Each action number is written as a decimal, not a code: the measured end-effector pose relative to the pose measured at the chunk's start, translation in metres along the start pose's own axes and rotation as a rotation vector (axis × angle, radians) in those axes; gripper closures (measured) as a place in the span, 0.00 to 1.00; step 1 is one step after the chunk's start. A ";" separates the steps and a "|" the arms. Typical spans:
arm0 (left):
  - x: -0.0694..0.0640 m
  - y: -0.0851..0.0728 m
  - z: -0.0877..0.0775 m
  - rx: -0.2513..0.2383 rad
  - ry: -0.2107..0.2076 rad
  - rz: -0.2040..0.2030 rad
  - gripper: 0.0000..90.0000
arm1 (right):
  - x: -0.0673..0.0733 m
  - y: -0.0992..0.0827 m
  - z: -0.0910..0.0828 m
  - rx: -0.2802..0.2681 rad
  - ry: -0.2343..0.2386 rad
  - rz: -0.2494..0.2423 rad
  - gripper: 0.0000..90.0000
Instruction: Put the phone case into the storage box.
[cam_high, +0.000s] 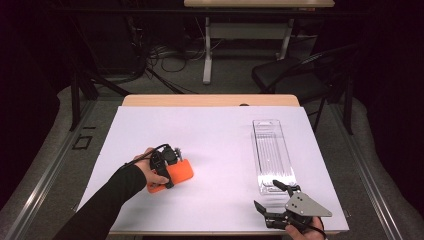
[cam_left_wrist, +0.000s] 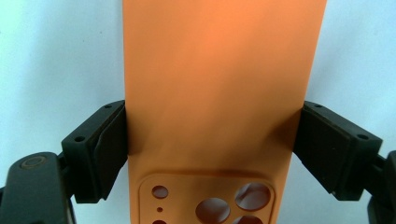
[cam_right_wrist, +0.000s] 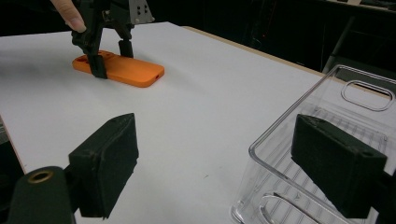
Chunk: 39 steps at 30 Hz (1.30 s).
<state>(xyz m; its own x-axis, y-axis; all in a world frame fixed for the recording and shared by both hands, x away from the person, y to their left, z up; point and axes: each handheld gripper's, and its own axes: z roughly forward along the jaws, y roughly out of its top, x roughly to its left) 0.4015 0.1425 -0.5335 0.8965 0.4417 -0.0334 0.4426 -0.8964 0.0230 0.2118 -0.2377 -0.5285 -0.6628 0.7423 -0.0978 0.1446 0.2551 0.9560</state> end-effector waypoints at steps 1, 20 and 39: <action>0.000 0.000 0.000 0.000 0.000 -0.002 0.17 | 0.000 0.000 0.000 -0.002 0.001 0.000 0.16; 0.005 -0.002 -0.005 -0.027 -0.021 -0.048 0.18 | -0.001 0.000 0.000 0.002 -0.001 -0.001 0.16; 0.004 -0.006 -0.026 -0.179 -0.050 -0.087 0.18 | -0.001 0.000 0.000 0.002 -0.002 0.000 0.16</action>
<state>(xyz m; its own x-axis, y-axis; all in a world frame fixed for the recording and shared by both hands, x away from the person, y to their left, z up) 0.4029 0.1508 -0.5074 0.8546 0.5109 -0.0924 0.5187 -0.8324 0.1952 0.2124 -0.2381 -0.5286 -0.6615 0.7435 -0.0983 0.1459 0.2561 0.9556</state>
